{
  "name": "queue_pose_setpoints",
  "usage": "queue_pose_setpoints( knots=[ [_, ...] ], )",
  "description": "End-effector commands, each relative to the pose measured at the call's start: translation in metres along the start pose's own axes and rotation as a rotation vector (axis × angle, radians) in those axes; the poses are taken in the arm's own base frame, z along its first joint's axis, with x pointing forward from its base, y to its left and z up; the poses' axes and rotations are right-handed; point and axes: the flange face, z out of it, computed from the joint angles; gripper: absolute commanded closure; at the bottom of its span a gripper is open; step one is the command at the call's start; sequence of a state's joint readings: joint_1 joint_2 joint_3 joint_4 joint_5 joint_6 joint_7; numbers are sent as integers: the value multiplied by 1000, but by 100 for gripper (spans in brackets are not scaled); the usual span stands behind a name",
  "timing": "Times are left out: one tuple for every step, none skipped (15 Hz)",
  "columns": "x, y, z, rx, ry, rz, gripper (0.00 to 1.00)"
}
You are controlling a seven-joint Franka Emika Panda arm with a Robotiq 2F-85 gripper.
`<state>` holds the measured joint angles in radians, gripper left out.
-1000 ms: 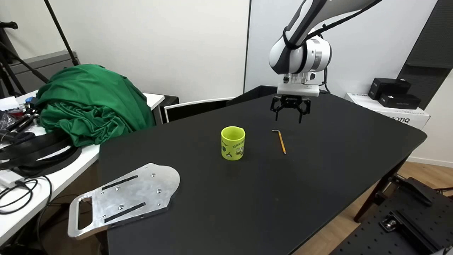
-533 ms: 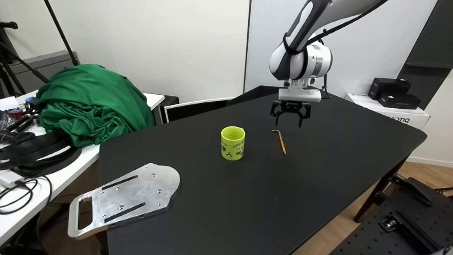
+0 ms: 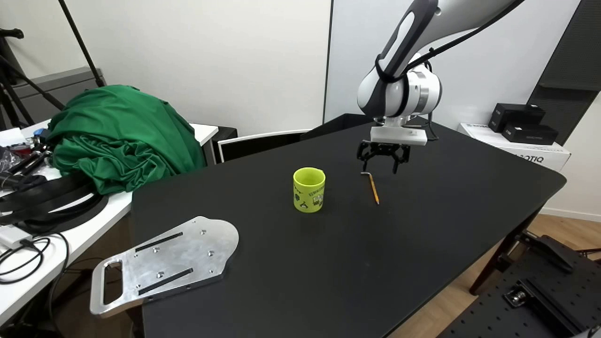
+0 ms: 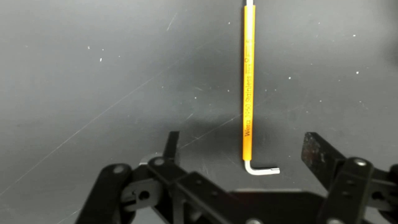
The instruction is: Put the pencil in the cup
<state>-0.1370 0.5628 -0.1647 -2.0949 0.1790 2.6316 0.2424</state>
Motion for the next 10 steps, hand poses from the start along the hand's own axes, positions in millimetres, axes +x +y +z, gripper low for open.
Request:
queue_pose_setpoints(
  knots=[
    [-2, 0, 6, 23, 17, -17, 0],
    [-1, -1, 9, 24, 22, -22, 0],
    [-1, -1, 11, 25, 28, -27, 0],
    [0, -1, 13, 24, 33, -33, 0],
    [0, -1, 15, 26, 37, -33, 0],
    [0, -1, 18, 24, 42, -33, 0],
    [0, -1, 21, 22, 44, -34, 0],
    [0, -1, 23, 22, 47, -36, 0],
    [0, -1, 26, 21, 49, -36, 0],
    [-1, -2, 28, 21, 49, -37, 0]
  ],
)
